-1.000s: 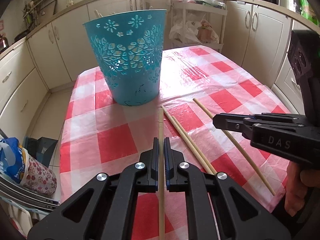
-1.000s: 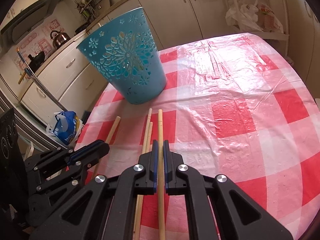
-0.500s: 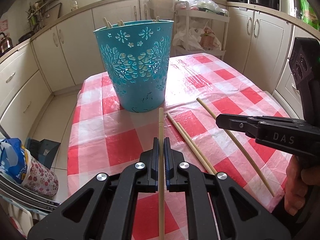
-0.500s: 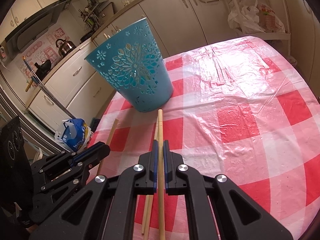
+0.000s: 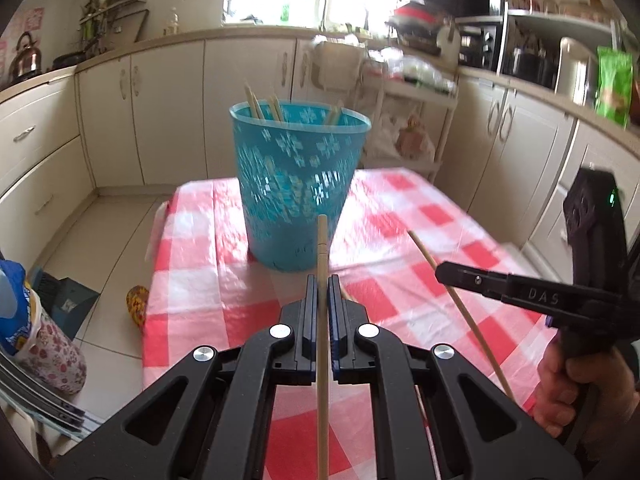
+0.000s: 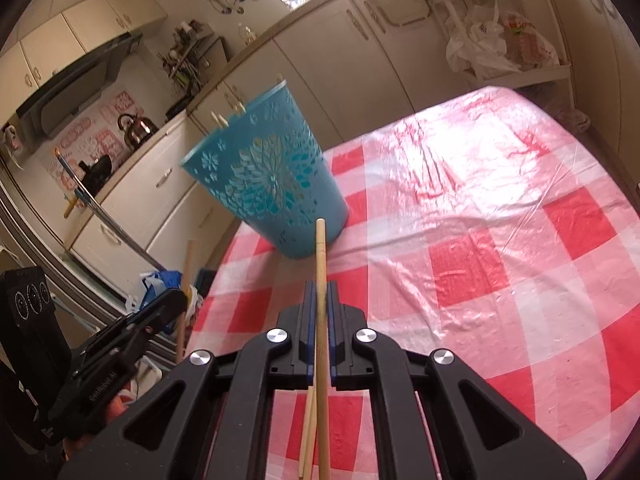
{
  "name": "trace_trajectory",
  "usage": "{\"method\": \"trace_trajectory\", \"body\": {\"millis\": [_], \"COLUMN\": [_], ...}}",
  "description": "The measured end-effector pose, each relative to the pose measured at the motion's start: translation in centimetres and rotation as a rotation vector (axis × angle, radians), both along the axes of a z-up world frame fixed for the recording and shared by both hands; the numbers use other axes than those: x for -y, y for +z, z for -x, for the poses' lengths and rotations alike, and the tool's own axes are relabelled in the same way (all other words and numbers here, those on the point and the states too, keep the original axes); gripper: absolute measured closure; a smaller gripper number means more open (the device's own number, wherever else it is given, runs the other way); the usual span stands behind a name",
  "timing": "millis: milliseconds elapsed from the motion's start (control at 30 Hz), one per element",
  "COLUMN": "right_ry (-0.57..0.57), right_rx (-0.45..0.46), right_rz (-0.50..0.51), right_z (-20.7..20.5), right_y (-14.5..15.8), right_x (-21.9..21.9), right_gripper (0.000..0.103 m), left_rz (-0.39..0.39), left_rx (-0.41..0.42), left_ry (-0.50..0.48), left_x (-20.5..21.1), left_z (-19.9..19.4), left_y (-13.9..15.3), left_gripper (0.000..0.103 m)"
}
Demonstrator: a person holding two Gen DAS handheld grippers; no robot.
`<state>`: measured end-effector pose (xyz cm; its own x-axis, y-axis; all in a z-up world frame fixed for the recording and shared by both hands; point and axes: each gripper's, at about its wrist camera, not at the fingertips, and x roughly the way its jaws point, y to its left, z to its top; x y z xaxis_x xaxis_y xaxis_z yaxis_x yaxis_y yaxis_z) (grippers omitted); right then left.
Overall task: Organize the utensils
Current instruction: 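Carry both chopsticks over the teal bin and open both grippers to drop them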
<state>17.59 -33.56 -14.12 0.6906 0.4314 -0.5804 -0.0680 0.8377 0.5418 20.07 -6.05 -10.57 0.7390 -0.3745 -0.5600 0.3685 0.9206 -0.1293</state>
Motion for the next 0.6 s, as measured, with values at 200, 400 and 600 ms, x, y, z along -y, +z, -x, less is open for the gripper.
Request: {"method": "trace_trajectory", "body": {"millis": [200,400,600], "right_ry": [-0.041,-0.126,-0.198], "right_rx": [0.047,0.172,0.350], "right_rz": [-0.016,-0.012,-0.006], "right_z": [0.3,1.0,-0.9], "right_y": [0.9,3.6,9.1], "right_x": [0.6,1.0,0.0], "right_gripper": [0.097,0.097,0.097], "left_rz": [0.070,0.136,0.204], "left_rx": [0.055,0.136,0.241], "left_ry": [0.016,0.034,0.081], "left_x": [-1.3,-2.3,-3.1], "left_z": [0.2,-0.4,-3.1], "left_y": [2.3,5.5,9.7], "left_gripper": [0.098,0.098,0.098]}}
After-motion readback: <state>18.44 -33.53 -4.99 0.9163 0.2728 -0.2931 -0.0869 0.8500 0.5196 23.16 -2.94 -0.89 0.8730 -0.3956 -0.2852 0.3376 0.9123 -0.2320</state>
